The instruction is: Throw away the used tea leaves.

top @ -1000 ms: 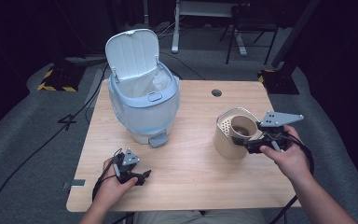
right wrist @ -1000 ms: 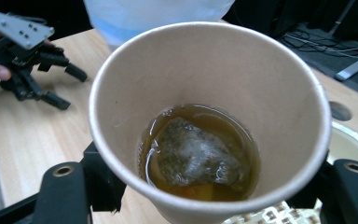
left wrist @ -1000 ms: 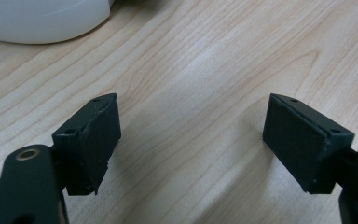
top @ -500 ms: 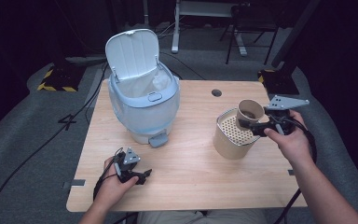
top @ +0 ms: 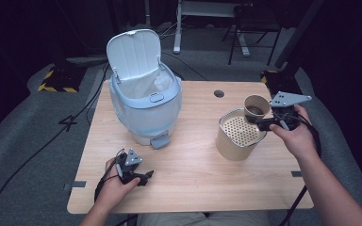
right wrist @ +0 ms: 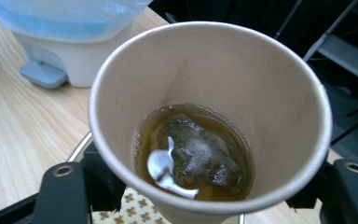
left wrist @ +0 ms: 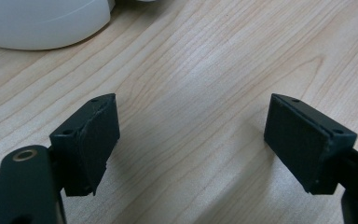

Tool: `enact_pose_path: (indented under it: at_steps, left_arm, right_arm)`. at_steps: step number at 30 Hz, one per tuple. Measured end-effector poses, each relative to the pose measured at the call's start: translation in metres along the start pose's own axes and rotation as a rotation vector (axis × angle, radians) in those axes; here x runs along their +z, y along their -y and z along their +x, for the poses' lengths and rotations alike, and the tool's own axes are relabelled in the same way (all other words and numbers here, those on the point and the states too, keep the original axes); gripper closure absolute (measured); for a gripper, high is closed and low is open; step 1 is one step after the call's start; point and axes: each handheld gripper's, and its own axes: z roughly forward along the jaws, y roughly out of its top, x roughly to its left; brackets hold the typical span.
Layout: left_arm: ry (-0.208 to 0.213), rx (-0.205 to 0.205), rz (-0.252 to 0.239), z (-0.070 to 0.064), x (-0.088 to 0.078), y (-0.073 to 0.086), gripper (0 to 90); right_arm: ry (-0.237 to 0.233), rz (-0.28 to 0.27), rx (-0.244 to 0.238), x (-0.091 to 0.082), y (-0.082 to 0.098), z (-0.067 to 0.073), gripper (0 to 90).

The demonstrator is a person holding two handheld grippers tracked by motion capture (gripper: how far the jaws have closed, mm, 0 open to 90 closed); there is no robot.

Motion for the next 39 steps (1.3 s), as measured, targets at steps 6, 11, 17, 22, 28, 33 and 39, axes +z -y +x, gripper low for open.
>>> enact_pose_path:
  at_steps: [6, 11, 17, 22, 28, 33, 39]
  left_arm:
    - [0.001, 0.000, 0.000, 0.000, 0.000, 0.000, 18.7]
    - [0.002, 0.000, 0.001, 0.000, 0.000, 0.000, 18.7]
    - [0.002, -0.001, 0.000, 0.000, 0.001, -0.001, 18.7]
    - [0.001, 0.000, 0.000, 0.000, 0.001, -0.001, 18.7]
    - [0.001, 0.000, 0.001, 0.000, 0.001, -0.001, 18.7]
    - [0.001, 0.000, 0.001, 0.000, 0.001, -0.001, 18.7]
    - [0.002, 0.001, 0.000, 0.000, 0.001, -0.001, 18.7]
  right_arm:
    - [0.053, 0.032, -0.137, 0.001, -0.001, -0.001, 30.8]
    - [0.142, 0.092, -0.269, 0.002, 0.001, -0.002, 30.9]
    - [0.264, 0.180, -0.452, 0.005, 0.003, 0.003, 31.8]
    - [0.373, 0.262, -0.642, 0.008, 0.002, 0.010, 32.5]
    - [0.458, 0.361, -0.842, 0.013, 0.004, 0.022, 33.5]
    - [0.515, 0.449, -0.972, 0.021, 0.012, 0.032, 33.8]
    - [0.564, 0.501, -1.073, 0.026, 0.016, 0.037, 33.8]
